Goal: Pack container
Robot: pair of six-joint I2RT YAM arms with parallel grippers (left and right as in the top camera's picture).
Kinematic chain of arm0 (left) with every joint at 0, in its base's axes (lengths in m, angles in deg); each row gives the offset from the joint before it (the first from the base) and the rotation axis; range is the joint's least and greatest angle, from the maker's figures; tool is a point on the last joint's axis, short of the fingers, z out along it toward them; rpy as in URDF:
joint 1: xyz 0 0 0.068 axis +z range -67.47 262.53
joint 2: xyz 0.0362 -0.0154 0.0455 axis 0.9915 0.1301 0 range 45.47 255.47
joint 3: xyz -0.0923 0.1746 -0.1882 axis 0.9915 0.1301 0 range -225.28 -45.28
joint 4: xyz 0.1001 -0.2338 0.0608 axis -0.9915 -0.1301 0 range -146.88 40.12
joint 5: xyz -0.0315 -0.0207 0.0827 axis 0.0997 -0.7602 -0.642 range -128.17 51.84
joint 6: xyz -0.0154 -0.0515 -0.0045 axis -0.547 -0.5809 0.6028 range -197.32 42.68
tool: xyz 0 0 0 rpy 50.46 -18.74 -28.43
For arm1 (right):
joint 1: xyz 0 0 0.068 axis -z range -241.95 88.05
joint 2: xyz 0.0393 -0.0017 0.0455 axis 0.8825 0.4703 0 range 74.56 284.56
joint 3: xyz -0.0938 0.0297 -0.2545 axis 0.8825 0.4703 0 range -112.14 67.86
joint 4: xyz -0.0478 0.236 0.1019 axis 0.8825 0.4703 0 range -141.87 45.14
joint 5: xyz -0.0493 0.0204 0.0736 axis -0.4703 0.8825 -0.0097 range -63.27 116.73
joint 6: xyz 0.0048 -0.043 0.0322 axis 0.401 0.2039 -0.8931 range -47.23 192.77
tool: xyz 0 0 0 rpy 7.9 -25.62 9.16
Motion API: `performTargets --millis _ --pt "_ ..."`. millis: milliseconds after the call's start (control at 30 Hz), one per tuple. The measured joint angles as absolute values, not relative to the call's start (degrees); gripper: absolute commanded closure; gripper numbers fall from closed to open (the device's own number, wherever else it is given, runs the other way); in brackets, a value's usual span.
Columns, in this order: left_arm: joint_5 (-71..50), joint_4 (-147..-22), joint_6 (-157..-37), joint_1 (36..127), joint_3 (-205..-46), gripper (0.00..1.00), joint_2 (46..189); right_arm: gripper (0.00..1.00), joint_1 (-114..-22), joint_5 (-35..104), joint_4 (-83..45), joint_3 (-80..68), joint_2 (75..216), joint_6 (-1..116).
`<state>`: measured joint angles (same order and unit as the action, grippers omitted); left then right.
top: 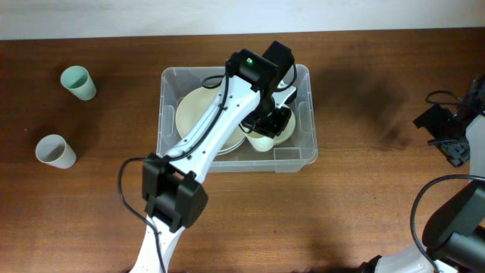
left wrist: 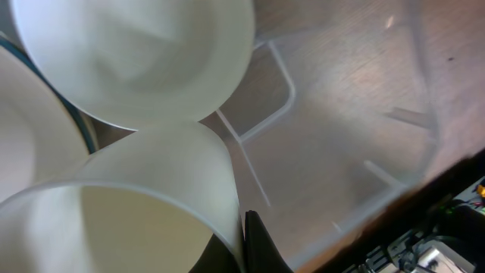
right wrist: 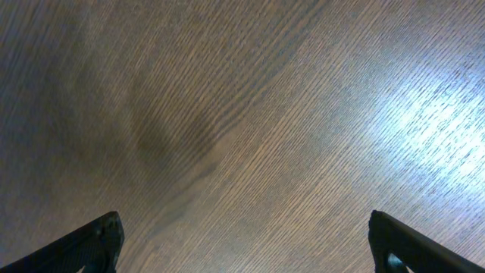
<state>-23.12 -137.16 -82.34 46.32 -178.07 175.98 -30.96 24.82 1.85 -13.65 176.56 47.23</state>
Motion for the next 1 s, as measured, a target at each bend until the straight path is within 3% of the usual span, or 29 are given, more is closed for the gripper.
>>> performTargets --millis 400,733,1000 --pt "-22.6 -137.2 -82.6 46.3 -177.8 0.99 177.3 0.01 -31.0 24.8 1.8 -13.7 176.6 47.3" --pt "-23.1 -127.0 -82.9 46.3 -177.8 0.99 177.8 0.01 -31.0 24.8 1.8 -13.7 176.6 47.3" --pt "-23.9 -127.7 -82.5 46.3 -177.8 0.99 179.4 0.01 -31.0 24.8 1.8 -13.7 176.6 47.2"
